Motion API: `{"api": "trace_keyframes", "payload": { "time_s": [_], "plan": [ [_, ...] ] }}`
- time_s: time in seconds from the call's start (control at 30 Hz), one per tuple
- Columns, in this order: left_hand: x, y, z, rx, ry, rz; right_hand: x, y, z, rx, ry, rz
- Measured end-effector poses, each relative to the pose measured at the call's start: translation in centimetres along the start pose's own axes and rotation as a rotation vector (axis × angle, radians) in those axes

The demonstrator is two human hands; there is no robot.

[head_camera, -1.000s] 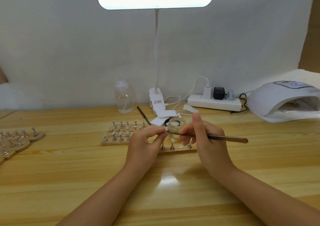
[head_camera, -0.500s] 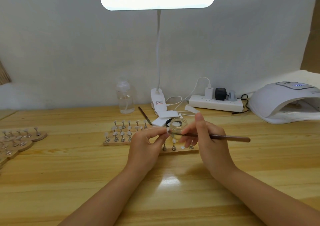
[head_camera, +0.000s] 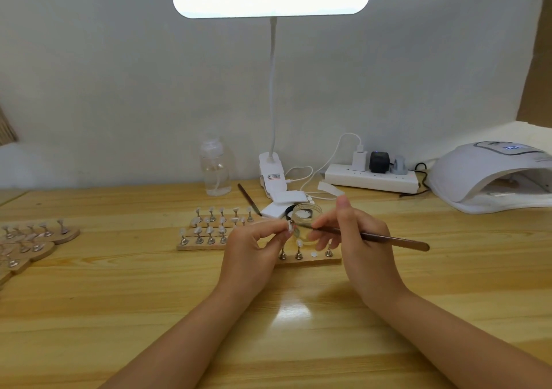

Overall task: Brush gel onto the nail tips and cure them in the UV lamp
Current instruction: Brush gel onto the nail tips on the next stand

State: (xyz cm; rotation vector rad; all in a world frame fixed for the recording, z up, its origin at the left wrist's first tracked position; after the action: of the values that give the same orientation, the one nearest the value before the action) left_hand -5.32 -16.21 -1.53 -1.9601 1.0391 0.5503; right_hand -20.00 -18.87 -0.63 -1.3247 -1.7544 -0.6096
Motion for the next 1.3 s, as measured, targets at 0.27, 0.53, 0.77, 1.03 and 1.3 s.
{"api": "trace_keyframes", "payload": {
  "time_s": [0.27,0.53,0.77,1.03,1.3],
  "plan": [
    [0.12,0.15,-0.03,0.023,-0.019,-0.014,0.02,0.07,0.00,0.003,-0.010,0.010],
    [0.08,0.20,-0.08,0.033,-0.045,-0.043,0.12,-0.03,-0.05,-0.001,-0.022,0.008],
    [0.19,0.28,-0.01,0.041,-0.072,-0.047,0.31,-0.31,-0.07,-0.019,-0.064,0.052],
    [0.02,0.28,0.05,0.041,-0.081,-0.040,0.57,-0.07,-0.14,0.009,-0.085,0.114],
    [0.20,0.41,0.03,0.059,-0.087,-0.063,0.67,0.01,-0.19,0.032,-0.132,0.218]
  ]
}}
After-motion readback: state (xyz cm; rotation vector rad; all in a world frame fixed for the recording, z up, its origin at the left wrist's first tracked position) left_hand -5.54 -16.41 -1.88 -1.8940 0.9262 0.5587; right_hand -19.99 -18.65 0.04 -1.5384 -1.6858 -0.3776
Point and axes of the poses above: each hand's wrist, its own z-axis away from the middle knuckle, its own y-axis out of the palm, x = y × z, the point moved 7 cm from there along -z, towards the middle knuckle, and after that the axes turned 12 degrees about x, right-handed, at the moved point
